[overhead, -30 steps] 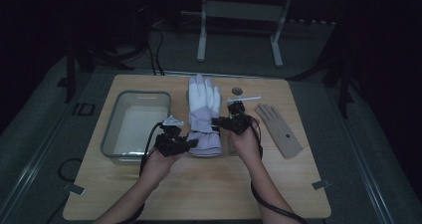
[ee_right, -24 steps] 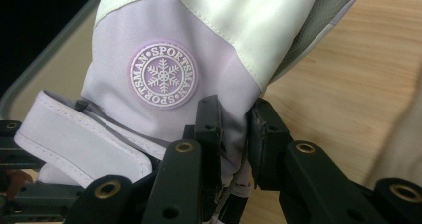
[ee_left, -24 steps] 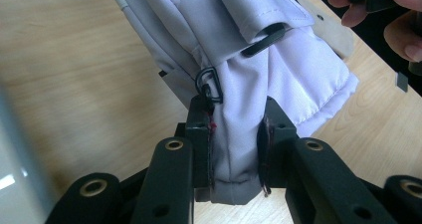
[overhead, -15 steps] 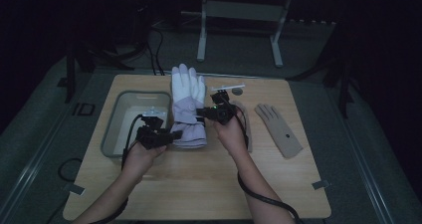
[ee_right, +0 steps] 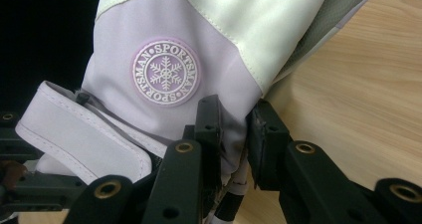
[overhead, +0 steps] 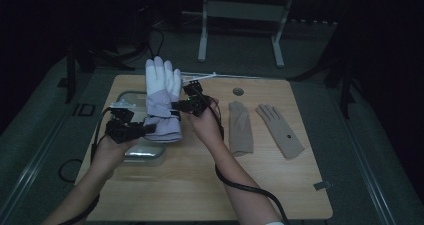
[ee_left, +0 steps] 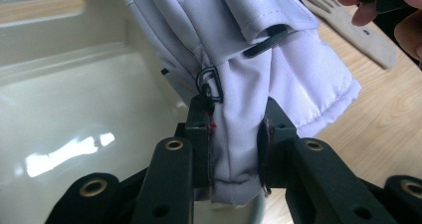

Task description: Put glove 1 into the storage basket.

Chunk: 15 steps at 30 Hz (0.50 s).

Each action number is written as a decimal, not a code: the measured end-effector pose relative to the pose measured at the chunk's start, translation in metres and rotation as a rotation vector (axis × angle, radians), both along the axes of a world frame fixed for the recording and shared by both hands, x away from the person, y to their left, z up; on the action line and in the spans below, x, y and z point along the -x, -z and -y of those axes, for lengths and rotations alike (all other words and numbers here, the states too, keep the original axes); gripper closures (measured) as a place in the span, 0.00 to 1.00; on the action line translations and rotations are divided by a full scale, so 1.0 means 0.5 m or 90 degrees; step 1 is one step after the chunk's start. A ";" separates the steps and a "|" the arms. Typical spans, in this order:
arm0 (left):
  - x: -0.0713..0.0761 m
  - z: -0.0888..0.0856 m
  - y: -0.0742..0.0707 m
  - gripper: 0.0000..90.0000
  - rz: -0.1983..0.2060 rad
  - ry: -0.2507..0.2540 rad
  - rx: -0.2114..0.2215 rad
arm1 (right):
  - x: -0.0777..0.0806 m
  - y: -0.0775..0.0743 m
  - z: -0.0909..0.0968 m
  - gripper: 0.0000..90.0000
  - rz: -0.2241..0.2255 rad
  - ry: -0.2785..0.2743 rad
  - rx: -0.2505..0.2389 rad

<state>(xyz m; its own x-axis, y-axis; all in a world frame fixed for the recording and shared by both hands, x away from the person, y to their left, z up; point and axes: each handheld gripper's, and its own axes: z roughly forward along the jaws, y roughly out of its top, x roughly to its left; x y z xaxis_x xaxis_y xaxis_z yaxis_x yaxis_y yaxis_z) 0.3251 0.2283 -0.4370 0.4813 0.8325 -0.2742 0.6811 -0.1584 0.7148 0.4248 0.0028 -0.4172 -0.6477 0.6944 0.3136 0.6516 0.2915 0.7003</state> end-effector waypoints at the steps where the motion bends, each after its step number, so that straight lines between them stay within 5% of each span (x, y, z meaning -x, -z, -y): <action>1: 0.000 -0.011 0.000 0.80 -0.002 -0.001 -0.003 | -0.002 0.001 -0.010 0.85 -0.002 -0.004 -0.002; 7: 0.003 -0.065 0.012 0.81 -0.015 -0.013 -0.017 | -0.008 0.015 -0.072 0.85 -0.015 -0.022 0.002; 15: -0.007 -0.109 0.075 0.80 -0.065 -0.030 -0.013 | -0.021 0.075 -0.133 0.85 -0.047 -0.028 0.031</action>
<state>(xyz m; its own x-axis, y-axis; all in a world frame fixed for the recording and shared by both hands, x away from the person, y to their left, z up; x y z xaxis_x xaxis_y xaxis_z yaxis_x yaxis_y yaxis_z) 0.3286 0.2828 -0.4744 0.4127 0.8592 -0.3023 0.7569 -0.1389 0.6386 0.4355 0.0694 -0.4549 -0.6544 0.6814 0.3277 0.6867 0.3541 0.6349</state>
